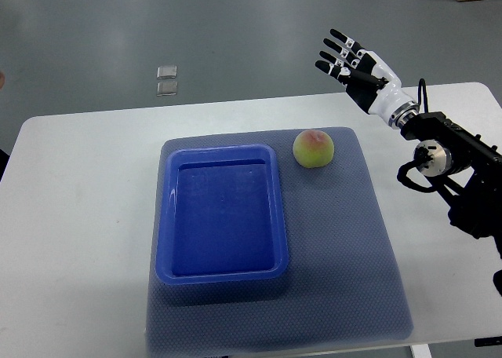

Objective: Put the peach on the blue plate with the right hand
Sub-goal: 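Move the right hand down over the peach beside the blue tray, then close the right hand around the peach and lift it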

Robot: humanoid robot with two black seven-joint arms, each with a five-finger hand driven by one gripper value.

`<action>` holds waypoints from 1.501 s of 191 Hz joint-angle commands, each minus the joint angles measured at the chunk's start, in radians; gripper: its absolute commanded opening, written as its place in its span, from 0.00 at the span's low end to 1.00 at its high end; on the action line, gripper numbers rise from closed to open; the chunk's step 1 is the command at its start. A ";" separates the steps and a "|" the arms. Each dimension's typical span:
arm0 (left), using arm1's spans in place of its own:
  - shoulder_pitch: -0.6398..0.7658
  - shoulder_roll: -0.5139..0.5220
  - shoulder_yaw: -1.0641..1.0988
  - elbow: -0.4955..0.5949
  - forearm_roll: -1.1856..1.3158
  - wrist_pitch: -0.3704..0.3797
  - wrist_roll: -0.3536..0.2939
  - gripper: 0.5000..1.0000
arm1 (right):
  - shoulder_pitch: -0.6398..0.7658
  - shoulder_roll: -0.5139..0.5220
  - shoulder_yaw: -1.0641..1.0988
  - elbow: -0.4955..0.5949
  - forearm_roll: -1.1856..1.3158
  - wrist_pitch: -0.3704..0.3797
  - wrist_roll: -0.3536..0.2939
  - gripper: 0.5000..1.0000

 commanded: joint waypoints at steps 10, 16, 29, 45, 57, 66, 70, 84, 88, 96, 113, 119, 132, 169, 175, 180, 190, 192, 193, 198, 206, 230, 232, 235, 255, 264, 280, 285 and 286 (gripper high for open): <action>-0.001 0.000 0.000 0.000 0.000 -0.007 0.000 1.00 | 0.192 -0.117 -0.287 0.000 -0.303 0.017 -0.116 0.87; -0.001 0.000 0.000 0.000 0.000 -0.007 0.000 1.00 | 0.254 -0.143 -0.367 0.000 -0.345 0.029 -0.136 0.87; 0.000 0.000 0.000 -0.002 0.000 -0.007 0.000 1.00 | 0.375 -0.183 -0.560 0.000 -0.403 0.085 -0.164 0.87; 0.000 0.000 -0.001 0.000 0.002 -0.008 0.000 1.00 | 0.561 -0.209 -0.818 0.015 -0.434 0.178 -0.182 0.87; -0.001 0.000 -0.001 0.000 0.000 -0.010 0.000 1.00 | 0.720 -0.215 -1.010 0.050 -0.431 0.238 -0.198 0.88; 0.000 0.000 0.000 0.000 0.000 -0.010 0.000 1.00 | 0.756 -0.214 -1.045 0.064 -0.429 0.250 -0.202 0.87; 0.000 0.000 0.000 0.000 0.000 -0.010 0.000 1.00 | 0.756 -0.214 -1.045 0.064 -0.429 0.250 -0.202 0.87; 0.000 0.000 0.000 0.000 0.000 -0.010 0.000 1.00 | 0.863 -0.192 -1.151 0.122 -0.432 0.296 -0.233 0.88; 0.000 0.000 0.000 0.000 0.000 -0.010 0.000 1.00 | 0.866 -0.191 -1.152 0.125 -0.431 0.298 -0.234 0.88; 0.000 0.000 0.000 0.000 0.000 -0.010 0.000 1.00 | 0.866 -0.157 -1.154 0.133 -0.431 0.293 -0.236 0.88; -0.001 0.000 -0.001 0.000 0.000 -0.010 0.000 1.00 | 0.852 -0.108 -1.162 0.125 -0.439 0.279 -0.237 0.88; 0.000 0.000 -0.001 0.001 0.000 -0.010 0.000 1.00 | 0.838 -0.094 -1.162 0.119 -0.437 0.263 -0.237 0.87; 0.000 0.000 -0.001 0.001 0.000 -0.010 0.000 1.00 | 0.803 -0.068 -1.162 0.102 -0.436 0.227 -0.239 0.88; 0.000 0.000 -0.001 0.004 0.000 -0.010 0.000 1.00 | 0.739 -0.004 -1.162 0.032 -0.439 0.206 -0.239 0.87; 0.000 0.000 -0.001 0.004 0.000 -0.010 0.000 1.00 | 0.731 0.001 -1.160 0.026 -0.439 0.203 -0.237 0.87; 0.000 0.000 -0.001 0.004 0.000 -0.011 0.000 1.00 | 0.728 0.006 -1.160 0.021 -0.439 0.201 -0.236 0.87; 0.000 0.000 -0.001 0.003 0.000 -0.010 0.000 1.00 | 0.719 0.013 -1.160 0.013 -0.439 0.197 -0.234 0.87; 0.000 0.000 -0.001 0.003 0.000 -0.010 0.000 1.00 | 0.719 0.013 -1.160 0.013 -0.439 0.197 -0.234 0.87; 0.000 0.000 -0.001 0.003 0.000 -0.010 0.000 1.00 | 0.719 0.013 -1.160 0.013 -0.439 0.197 -0.234 0.87; 0.000 0.000 -0.001 0.001 -0.001 -0.010 0.000 1.00 | 0.691 0.041 -1.162 -0.016 -0.439 0.187 -0.233 0.87; 0.000 0.000 -0.001 0.001 -0.001 -0.010 0.000 1.00 | 0.676 0.059 -1.162 -0.042 -0.439 0.178 -0.231 0.87; 0.000 0.000 -0.001 0.004 -0.001 -0.010 0.000 1.00 | 0.636 0.095 -1.162 -0.085 -0.442 0.157 -0.230 0.87; 0.000 0.000 -0.001 0.004 -0.001 -0.010 0.000 1.00 | 0.633 0.096 -1.162 -0.088 -0.442 0.157 -0.228 0.87; 0.000 0.000 -0.001 0.004 -0.001 -0.010 0.000 1.00 | 0.628 0.098 -1.162 -0.089 -0.442 0.155 -0.228 0.87; 0.000 0.000 -0.001 0.006 -0.001 -0.010 0.000 1.00 | 0.590 0.119 -1.165 -0.126 -0.445 0.140 -0.227 0.87; 0.000 0.000 -0.001 0.006 -0.001 -0.011 0.000 1.00 | 0.579 0.122 -1.165 -0.140 -0.454 0.129 -0.222 0.87; 0.000 0.000 -0.001 0.003 -0.001 -0.011 0.000 1.00 | 0.558 0.128 -1.163 -0.154 -0.494 0.111 -0.201 0.86; 0.000 0.000 -0.001 0.003 -0.001 -0.011 0.000 1.00 | 0.556 0.128 -1.163 -0.154 -0.497 0.109 -0.199 0.86; 0.000 0.000 -0.001 0.003 -0.001 -0.011 0.000 1.00 | 0.556 0.128 -1.163 -0.154 -0.497 0.109 -0.199 0.86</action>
